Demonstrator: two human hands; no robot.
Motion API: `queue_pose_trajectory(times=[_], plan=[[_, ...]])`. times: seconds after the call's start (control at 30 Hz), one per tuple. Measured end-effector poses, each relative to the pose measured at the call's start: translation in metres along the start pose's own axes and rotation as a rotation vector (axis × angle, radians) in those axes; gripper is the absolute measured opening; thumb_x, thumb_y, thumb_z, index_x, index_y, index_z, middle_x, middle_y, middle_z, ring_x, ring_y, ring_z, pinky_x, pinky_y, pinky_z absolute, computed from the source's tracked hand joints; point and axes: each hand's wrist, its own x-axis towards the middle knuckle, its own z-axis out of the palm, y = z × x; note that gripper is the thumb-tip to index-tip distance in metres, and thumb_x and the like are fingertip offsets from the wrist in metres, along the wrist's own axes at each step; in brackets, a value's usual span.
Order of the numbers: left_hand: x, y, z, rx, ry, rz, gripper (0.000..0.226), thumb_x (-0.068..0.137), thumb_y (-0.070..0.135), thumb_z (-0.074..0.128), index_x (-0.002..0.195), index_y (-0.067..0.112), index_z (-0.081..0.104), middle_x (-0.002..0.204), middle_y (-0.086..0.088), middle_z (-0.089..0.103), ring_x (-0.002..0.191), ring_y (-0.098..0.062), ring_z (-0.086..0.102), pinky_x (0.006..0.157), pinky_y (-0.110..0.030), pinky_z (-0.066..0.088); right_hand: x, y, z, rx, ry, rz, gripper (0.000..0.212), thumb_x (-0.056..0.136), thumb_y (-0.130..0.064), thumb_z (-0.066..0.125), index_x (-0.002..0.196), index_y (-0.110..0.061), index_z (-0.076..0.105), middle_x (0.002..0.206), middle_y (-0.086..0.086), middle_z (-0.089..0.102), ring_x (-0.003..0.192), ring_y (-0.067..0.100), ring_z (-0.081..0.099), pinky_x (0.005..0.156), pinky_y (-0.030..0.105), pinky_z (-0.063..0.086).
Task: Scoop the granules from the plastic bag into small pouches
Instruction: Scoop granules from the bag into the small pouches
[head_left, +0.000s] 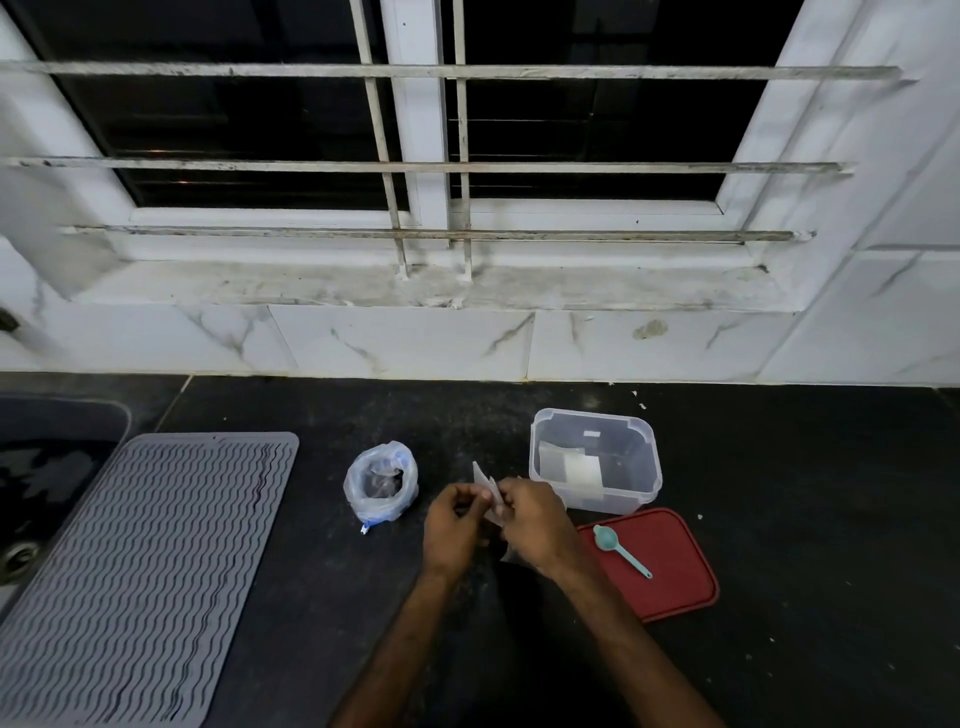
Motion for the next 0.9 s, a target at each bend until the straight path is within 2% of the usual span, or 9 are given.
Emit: queue_pose_trajectory(times=[0.17, 0.27, 0.37, 0.47, 0.53, 0.67, 0.73, 0.83, 0.9], plan=[[-0.003, -0.002, 0.001, -0.053, -0.044, -0.023, 0.005, 0.094, 0.012, 0.061, 0.095, 0.008, 0.065, 0.091, -0.012, 0.072, 0.074, -0.020, 0.072, 0.057, -0.027, 0.056, -0.001, 0.005, -0.006, 0.022, 0.070, 0.028, 0.010, 0.087, -0.035, 0.070, 0.091, -0.027, 0.070, 0.087, -0.008, 0.071, 0.076, 0.006, 0.064, 0.080, 0.028, 0.055], [-0.009, 0.000, 0.003, -0.105, -0.073, -0.031, 0.014, 0.097, 0.017, 0.058, 0.096, 0.006, 0.066, 0.088, -0.015, 0.073, 0.072, -0.022, 0.071, 0.059, -0.031, 0.057, -0.001, 0.011, -0.007, 0.006, 0.076, 0.072, 0.014, 0.083, -0.040, 0.073, 0.084, -0.029, 0.064, 0.083, -0.010, 0.069, 0.076, 0.007, 0.064, 0.077, 0.028, 0.054], [-0.014, 0.003, 0.006, -0.097, -0.137, -0.027, 0.022, 0.096, 0.030, 0.060, 0.096, 0.009, 0.068, 0.086, -0.011, 0.074, 0.074, -0.022, 0.071, 0.060, -0.031, 0.057, -0.001, 0.017, -0.003, 0.003, 0.079, 0.100, 0.013, 0.088, -0.035, 0.068, 0.093, -0.024, 0.063, 0.093, -0.006, 0.069, 0.085, 0.010, 0.065, 0.082, 0.028, 0.054], [-0.016, 0.001, 0.009, -0.034, -0.123, -0.032, 0.019, 0.088, 0.030, 0.071, 0.096, 0.013, 0.068, 0.088, -0.007, 0.074, 0.077, -0.021, 0.072, 0.059, -0.032, 0.058, -0.001, 0.020, 0.001, 0.039, 0.016, 0.092, 0.008, 0.094, -0.022, 0.062, 0.101, -0.018, 0.064, 0.101, -0.002, 0.069, 0.090, 0.010, 0.064, 0.085, 0.025, 0.054], [-0.013, -0.003, 0.008, -0.026, -0.057, -0.033, 0.017, 0.088, 0.028, 0.071, 0.095, 0.012, 0.067, 0.088, -0.010, 0.074, 0.075, -0.023, 0.072, 0.060, -0.037, 0.060, -0.003, 0.019, 0.002, 0.119, -0.042, 0.044, 0.011, 0.093, -0.017, 0.063, 0.103, -0.017, 0.067, 0.098, -0.003, 0.070, 0.085, 0.005, 0.064, 0.081, 0.022, 0.056], [-0.009, -0.006, 0.001, -0.069, -0.023, -0.043, 0.017, 0.092, 0.023, 0.066, 0.093, 0.006, 0.067, 0.083, -0.015, 0.073, 0.075, -0.031, 0.072, 0.066, -0.047, 0.061, -0.003, 0.021, 0.001, 0.186, -0.034, 0.043, 0.007, 0.090, -0.016, 0.067, 0.096, -0.016, 0.071, 0.087, -0.005, 0.071, 0.077, 0.007, 0.067, 0.077, 0.029, 0.060], [-0.010, -0.005, 0.002, -0.092, -0.036, -0.038, 0.016, 0.093, 0.022, 0.064, 0.096, 0.006, 0.066, 0.086, -0.016, 0.073, 0.074, -0.027, 0.070, 0.064, -0.043, 0.060, -0.002, 0.022, 0.002, 0.165, 0.006, 0.044, 0.004, 0.088, -0.021, 0.071, 0.091, -0.019, 0.071, 0.085, -0.008, 0.070, 0.077, 0.004, 0.065, 0.078, 0.027, 0.058], [-0.012, -0.001, 0.008, -0.104, 0.066, -0.031, 0.024, 0.089, 0.021, 0.070, 0.102, 0.006, 0.057, 0.093, -0.013, 0.069, 0.072, -0.017, 0.069, 0.053, -0.030, 0.057, -0.001, 0.020, 0.003, 0.157, 0.070, 0.076, 0.008, 0.086, -0.029, 0.073, 0.090, -0.022, 0.071, 0.084, -0.012, 0.068, 0.077, 0.001, 0.061, 0.074, 0.018, 0.050], [-0.013, 0.003, 0.007, -0.030, 0.114, -0.002, 0.028, 0.088, 0.024, 0.072, 0.097, 0.003, 0.055, 0.085, -0.010, 0.067, 0.063, -0.010, 0.064, 0.048, -0.020, 0.051, -0.003, 0.019, 0.002, 0.107, 0.143, 0.096, 0.010, 0.086, -0.033, 0.072, 0.087, -0.024, 0.068, 0.082, -0.013, 0.067, 0.077, 0.003, 0.062, 0.069, 0.016, 0.048]])
